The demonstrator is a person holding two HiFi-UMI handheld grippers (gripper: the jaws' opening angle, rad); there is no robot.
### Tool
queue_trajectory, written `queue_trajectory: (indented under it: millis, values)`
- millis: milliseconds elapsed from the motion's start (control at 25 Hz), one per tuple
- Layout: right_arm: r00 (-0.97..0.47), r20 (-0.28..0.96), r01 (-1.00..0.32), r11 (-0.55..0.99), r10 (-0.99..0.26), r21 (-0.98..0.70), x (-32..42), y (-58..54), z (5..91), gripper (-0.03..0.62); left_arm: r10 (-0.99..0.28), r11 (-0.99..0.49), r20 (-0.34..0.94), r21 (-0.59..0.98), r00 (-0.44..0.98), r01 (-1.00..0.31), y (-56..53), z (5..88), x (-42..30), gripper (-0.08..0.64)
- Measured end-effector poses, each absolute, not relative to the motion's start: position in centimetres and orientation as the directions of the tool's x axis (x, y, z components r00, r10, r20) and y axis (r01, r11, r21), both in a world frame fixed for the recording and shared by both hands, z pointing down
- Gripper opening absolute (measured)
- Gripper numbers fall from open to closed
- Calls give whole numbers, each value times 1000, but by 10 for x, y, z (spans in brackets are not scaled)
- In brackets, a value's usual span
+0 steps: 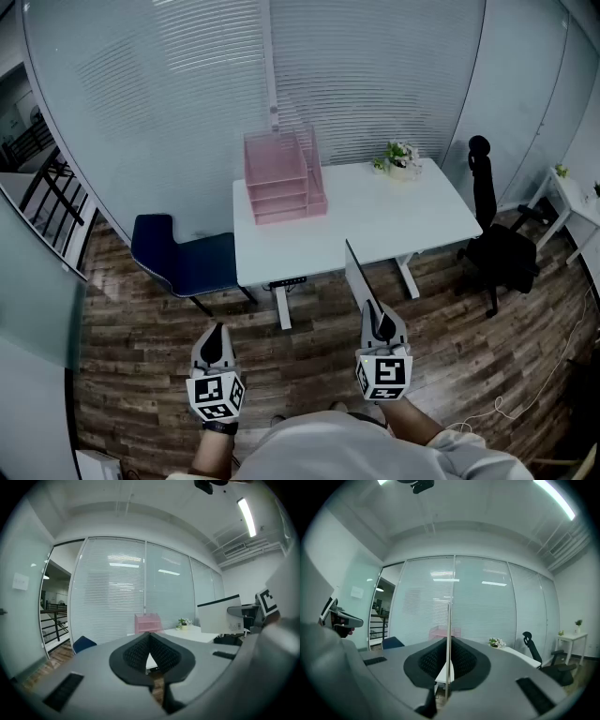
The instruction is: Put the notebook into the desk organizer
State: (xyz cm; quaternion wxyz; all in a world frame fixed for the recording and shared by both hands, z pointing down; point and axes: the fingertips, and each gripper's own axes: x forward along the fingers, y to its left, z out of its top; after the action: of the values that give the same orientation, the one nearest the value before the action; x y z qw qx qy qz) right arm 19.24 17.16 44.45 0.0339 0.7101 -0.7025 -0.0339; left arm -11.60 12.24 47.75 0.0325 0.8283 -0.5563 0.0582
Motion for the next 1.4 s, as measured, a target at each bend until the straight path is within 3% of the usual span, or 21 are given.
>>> queue_trajectory:
  millis: [960, 1400]
  values:
    - [-99, -1, -991, 98, -995, 96, 240, 130, 455, 21, -937, -299, 192, -13, 291, -954, 127, 508, -66, 8]
    - [-69, -2, -990, 68, -998, 125, 214, 17, 456, 21, -914, -346, 212, 39, 346, -937, 0, 536, -84, 8]
